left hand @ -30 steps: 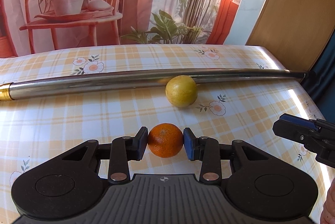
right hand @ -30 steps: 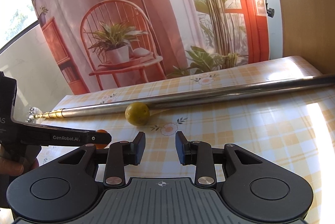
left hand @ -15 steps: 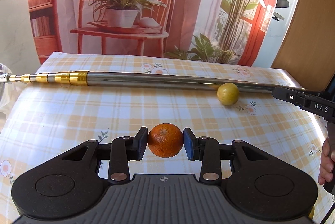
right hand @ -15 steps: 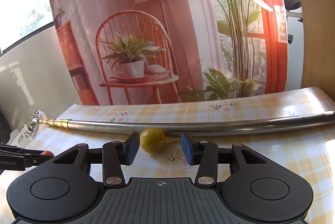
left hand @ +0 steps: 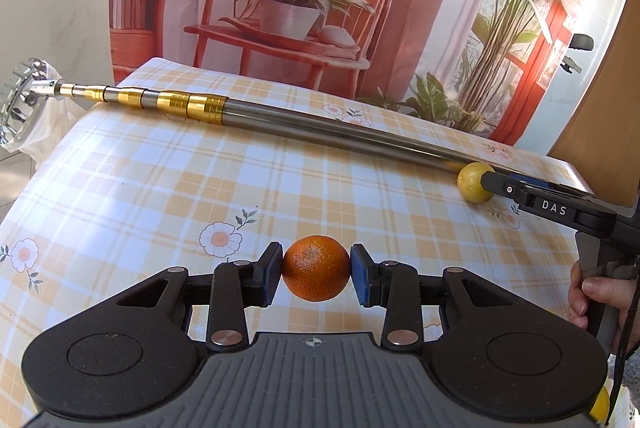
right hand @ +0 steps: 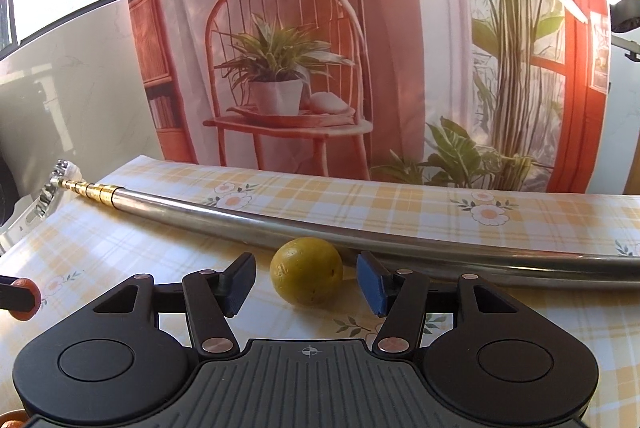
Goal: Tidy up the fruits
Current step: 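Grasp the green-yellow lemon with the right tool while the left tool holds the mandarin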
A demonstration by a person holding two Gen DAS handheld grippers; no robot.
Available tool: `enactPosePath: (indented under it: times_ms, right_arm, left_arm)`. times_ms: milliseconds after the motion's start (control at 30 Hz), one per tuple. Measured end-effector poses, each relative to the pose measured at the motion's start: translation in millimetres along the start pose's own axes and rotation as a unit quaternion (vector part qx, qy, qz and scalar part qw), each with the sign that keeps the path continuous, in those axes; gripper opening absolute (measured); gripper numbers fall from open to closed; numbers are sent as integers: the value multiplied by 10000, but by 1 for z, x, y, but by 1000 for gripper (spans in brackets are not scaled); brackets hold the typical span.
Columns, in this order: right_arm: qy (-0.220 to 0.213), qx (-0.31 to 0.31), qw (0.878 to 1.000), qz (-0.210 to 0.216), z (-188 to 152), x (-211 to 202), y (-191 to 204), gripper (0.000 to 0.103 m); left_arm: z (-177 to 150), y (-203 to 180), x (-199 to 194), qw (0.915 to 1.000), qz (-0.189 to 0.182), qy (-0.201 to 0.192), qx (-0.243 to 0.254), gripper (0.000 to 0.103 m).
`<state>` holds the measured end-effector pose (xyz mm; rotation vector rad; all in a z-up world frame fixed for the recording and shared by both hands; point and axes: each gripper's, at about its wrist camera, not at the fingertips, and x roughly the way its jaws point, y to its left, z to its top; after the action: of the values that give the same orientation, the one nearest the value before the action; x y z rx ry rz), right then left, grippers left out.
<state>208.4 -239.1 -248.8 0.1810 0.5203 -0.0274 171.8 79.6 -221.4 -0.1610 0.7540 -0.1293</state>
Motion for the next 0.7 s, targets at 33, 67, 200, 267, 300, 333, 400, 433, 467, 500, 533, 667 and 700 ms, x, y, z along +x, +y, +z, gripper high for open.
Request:
enactPosePath:
  times_ms: [33,67,200,267,300,333,400,433,467,500,533,667,700]
  right_arm:
    - [21,-17,10000,15,1,4,0,53]
    - [41,-37,10000,16,1,6,0,53]
    - [155,-77,9998,-43,1,18,1,53]
    - [211,-20,9998,-70,1,23,0,53]
    - [227,3,9997,-75,0,24,-1,53]
    - [247,20,9997,-74,0,26,-2,53]
    - [287,34,9996,-68,-1,28,-2,52]
    - [297,31,9995,-63,-1,29,-2,52]
    - [311,20,9995,-60,-1,30,-2,52]
    - [329,2,9994,-72,0,30,-1,52]
    - [359,-21,9993,-91,0,32,0,52]
    - [440,-95,9989,-119,0,35,3,48]
    - [445,-104,9989,-106,0,35,3,44]
  left_arm:
    - [-1,0,2,10000,1,29,-14,39]
    - [-2,0,2,10000,2,48,-22,39]
    - [-6,1,4,9999,1,108,-52,39]
    - [-6,1,5,9999,-4,107,-42,39]
    - [-6,0,4,9999,2,106,-29,39]
    - [-6,0,4,9999,6,105,-15,39]
    - [-6,0,4,9999,5,101,4,39]
    - [-6,-1,4,9999,4,101,11,39]
    - [-6,-1,4,9999,4,101,19,39]
    - [-5,-1,5,9999,1,98,27,39]
    - [-5,-1,5,10000,-4,93,34,39]
    - [-4,-3,5,9999,-13,74,68,39]
    - [-4,-3,4,9999,-13,67,78,39]
